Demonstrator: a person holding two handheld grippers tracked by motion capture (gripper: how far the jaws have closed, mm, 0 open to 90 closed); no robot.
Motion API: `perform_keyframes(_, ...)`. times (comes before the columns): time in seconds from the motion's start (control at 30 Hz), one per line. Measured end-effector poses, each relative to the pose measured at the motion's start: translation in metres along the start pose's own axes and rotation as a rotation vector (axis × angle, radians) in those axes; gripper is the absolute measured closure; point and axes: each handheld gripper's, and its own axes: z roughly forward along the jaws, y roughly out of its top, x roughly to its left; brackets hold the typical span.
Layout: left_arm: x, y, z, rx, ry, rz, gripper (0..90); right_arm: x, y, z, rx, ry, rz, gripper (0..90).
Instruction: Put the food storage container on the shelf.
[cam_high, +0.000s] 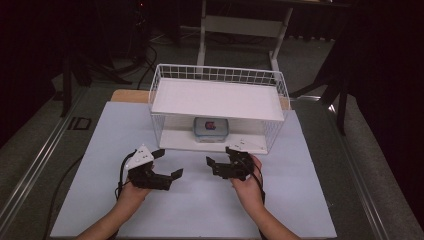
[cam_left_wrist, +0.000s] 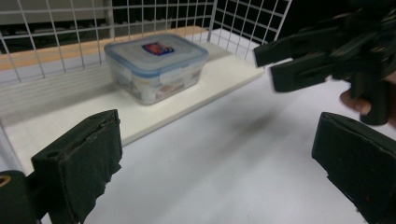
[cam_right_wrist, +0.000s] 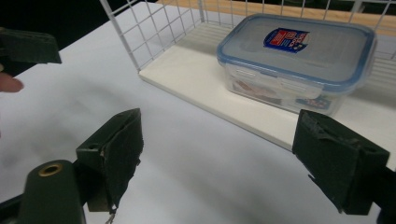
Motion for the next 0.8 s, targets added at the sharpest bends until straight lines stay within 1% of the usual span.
perform_keyframes(0.03,0.000,0.000,-0.002,0.011,-0.001,0.006,2.8,-0.001,-0.001,-0.002,-0.004,0.000,-0.005,15.8)
perform_keyframes(0.07,0.000,0.000,-0.002,0.011,-0.001,0.006,2.8,-0.001,-0.001,-0.002,-0.004,0.000,-0.005,15.8)
perform_keyframes(0.13,0.002,-0.001,-0.008,0.017,-0.005,0.006,2.8,-0.005,-0.005,-0.011,-0.010,0.007,-0.014,15.8)
perform_keyframes(0.2,0.004,-0.001,-0.013,0.009,-0.014,0.007,2.8,-0.007,-0.008,-0.017,-0.014,-0.001,-0.018,15.8)
perform_keyframes(0.23,0.004,-0.001,-0.015,0.011,-0.011,0.010,2.8,-0.008,-0.010,-0.020,-0.018,-0.003,-0.021,15.9)
perform_keyframes(0.3,0.004,-0.001,-0.015,0.011,-0.011,0.010,2.8,-0.008,-0.012,-0.023,-0.023,-0.006,-0.029,15.9)
perform_keyframes(0.33,0.006,-0.004,-0.023,0.018,-0.005,0.018,2.8,-0.010,-0.016,-0.028,-0.018,-0.009,-0.043,15.9)
perform_keyframes(0.43,0.011,-0.009,-0.030,0.021,-0.001,0.007,2.8,-0.012,-0.022,-0.036,-0.014,-0.013,-0.061,15.9)
perform_keyframes(0.47,0.011,-0.009,-0.030,0.021,-0.001,0.007,2.8,-0.012,-0.022,-0.036,-0.014,-0.013,-0.061,15.9)
perform_keyframes(0.53,0.015,-0.014,-0.037,0.024,0.006,-0.004,2.8,-0.015,-0.026,-0.045,-0.016,-0.013,-0.058,15.9)
perform_keyframes(0.57,0.016,-0.015,-0.040,0.024,0.010,-0.002,2.8,-0.017,-0.027,-0.048,-0.020,-0.013,-0.062,16.0)
perform_keyframes(0.6,0.017,-0.016,-0.042,0.021,0.009,-0.005,2.8,-0.018,-0.028,-0.051,-0.021,-0.005,-0.063,16.0)
perform_keyframes(0.67,0.020,-0.018,-0.047,0.020,0.018,-0.009,2.8,-0.020,-0.031,-0.055,-0.018,-0.015,-0.072,16.0)
perform_keyframes(0.73,0.022,-0.021,-0.052,0.023,0.025,-0.014,2.8,-0.023,-0.034,-0.060,-0.021,-0.001,-0.070,16.0)
perform_keyframes(0.8,0.023,-0.023,-0.056,0.025,0.028,-0.016,2.8,-0.024,-0.036,-0.065,-0.018,-0.004,-0.070,16.0)
